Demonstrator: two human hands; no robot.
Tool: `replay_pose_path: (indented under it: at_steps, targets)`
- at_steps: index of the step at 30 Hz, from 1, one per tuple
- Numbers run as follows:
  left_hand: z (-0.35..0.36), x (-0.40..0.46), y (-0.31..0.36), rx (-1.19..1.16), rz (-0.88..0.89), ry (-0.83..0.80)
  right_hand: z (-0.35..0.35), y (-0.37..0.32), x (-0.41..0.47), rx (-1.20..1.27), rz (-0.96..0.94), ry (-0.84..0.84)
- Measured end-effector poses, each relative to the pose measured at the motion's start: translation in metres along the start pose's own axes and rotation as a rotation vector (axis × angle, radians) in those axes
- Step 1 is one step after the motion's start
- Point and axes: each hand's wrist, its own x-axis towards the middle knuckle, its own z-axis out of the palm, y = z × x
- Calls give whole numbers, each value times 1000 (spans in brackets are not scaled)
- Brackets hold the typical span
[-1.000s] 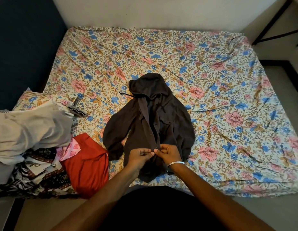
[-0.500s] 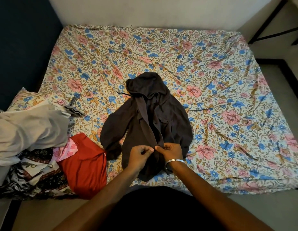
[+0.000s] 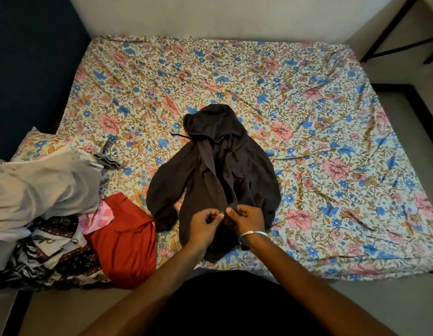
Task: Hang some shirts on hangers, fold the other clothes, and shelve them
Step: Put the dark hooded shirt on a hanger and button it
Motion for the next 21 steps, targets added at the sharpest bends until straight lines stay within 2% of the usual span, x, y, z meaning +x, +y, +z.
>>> replay_pose_path:
  at_steps: [4,7,9,15,21]
  targets:
    - [-1,1,4,121,171,89,-2,-2,2,-57,-56,91]
    - [-6,1,11,84,164,171,-7,-3,5,-81,-81,148]
    - [-11,5,9,108,164,207,-9,-1,5,-67,-82,121]
    - [-17,7,8,132,214,175,-14,-13,-7,0,-107,88]
    - [-21,3,7,309,347,177,-18,-14,-11,-16,-134,79]
